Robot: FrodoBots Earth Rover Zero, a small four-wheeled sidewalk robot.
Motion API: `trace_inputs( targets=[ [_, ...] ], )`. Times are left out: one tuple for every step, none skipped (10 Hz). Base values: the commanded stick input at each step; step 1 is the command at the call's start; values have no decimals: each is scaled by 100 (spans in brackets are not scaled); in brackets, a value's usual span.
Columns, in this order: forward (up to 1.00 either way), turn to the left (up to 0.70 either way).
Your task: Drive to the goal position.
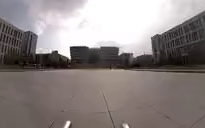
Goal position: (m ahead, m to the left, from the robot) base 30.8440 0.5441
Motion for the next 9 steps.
trace_inputs(
  targets=[
    [70, 0],
    [70, 0],
    [70, 0],
    [70, 0],
    [70, 0],
    [70, 0],
    [70, 0],
    [70, 0],
    [70, 0]
  ],
)
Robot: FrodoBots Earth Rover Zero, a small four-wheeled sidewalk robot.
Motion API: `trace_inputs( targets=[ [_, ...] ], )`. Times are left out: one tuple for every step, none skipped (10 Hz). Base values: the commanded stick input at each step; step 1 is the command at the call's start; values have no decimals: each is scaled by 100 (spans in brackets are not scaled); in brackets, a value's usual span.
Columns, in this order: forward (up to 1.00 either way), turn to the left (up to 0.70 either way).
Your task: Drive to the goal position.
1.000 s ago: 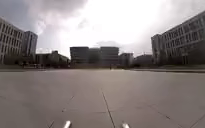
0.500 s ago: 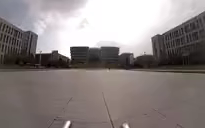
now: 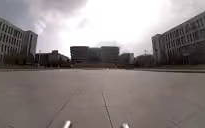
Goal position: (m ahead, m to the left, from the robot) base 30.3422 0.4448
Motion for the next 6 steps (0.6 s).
trace_inputs(
  targets=[
    [70, 0],
    [70, 0],
    [70, 0],
    [70, 0],
    [70, 0],
    [70, 0]
  ],
)
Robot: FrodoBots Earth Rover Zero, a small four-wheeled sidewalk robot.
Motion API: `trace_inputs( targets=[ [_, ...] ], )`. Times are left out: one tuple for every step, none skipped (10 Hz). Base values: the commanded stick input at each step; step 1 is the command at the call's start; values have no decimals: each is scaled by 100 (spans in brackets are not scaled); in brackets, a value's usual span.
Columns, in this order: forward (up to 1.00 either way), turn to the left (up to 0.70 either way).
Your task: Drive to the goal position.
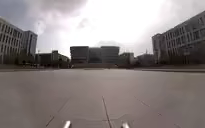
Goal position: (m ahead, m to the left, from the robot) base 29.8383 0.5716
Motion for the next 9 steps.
trace_inputs(
  targets=[
    [70, 0],
    [70, 0],
    [70, 0],
    [70, 0],
    [70, 0],
    [70, 0],
    [70, 0],
    [70, 0],
    [70, 0]
  ],
)
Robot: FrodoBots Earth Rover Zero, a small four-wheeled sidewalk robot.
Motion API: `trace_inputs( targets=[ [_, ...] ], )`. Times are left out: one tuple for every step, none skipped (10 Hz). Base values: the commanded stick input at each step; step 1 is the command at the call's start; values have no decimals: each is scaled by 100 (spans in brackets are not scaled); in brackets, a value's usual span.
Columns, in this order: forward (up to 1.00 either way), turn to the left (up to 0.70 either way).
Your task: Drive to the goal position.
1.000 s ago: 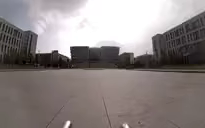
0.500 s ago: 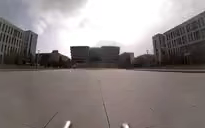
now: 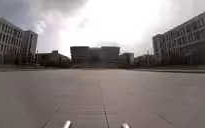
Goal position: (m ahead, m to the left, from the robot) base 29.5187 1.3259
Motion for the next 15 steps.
trace_inputs(
  targets=[
    [70, 0],
    [70, 0],
    [70, 0],
    [70, 0],
    [70, 0],
    [70, 0],
    [70, 0],
    [70, 0],
    [70, 0],
    [70, 0],
    [70, 0],
    [70, 0],
    [70, 0],
    [70, 0],
    [70, 0]
  ],
)
